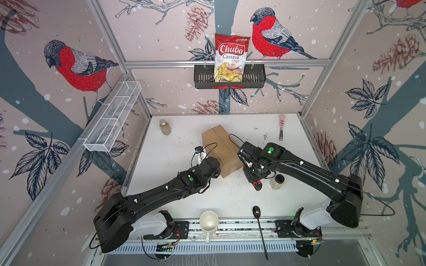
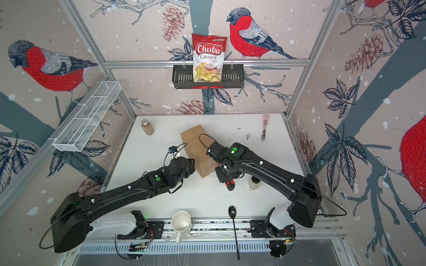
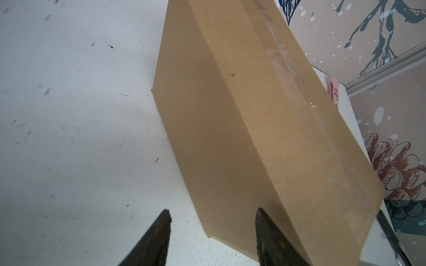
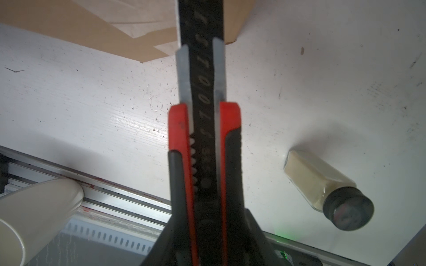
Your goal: Unpack the express box
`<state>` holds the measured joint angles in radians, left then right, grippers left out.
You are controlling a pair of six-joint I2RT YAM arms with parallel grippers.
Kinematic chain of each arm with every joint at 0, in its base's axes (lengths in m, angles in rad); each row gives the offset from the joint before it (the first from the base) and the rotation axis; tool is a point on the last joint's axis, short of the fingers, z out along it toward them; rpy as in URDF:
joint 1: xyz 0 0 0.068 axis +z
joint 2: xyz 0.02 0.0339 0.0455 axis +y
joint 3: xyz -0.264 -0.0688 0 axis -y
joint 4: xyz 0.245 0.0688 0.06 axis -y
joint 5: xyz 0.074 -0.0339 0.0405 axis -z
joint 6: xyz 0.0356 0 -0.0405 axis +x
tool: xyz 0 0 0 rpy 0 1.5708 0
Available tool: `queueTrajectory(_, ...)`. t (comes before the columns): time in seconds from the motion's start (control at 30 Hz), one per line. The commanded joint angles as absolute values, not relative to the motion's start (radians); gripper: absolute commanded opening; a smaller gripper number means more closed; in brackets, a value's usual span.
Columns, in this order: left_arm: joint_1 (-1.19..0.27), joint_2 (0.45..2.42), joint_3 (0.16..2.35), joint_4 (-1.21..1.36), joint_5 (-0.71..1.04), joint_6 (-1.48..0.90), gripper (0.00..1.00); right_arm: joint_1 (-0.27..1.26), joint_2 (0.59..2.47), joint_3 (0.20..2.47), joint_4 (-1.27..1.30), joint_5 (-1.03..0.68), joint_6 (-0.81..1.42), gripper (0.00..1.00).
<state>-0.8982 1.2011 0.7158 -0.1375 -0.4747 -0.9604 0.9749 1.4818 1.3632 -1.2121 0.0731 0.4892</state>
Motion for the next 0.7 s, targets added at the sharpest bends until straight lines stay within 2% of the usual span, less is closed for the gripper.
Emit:
queueTrajectory(0.0,-0.899,1.204,0.725,-0.097,-0.48,-0.947,0.59,0.977,1.489,1.369,-1.213,0.084,0.471,0.05)
queueTrajectory(0.67,-0.899,1.239,0.738,-0.069,-0.469,-0.94,0.58,0.985,1.519,1.399,-1.198,0.069,0.445,0.05)
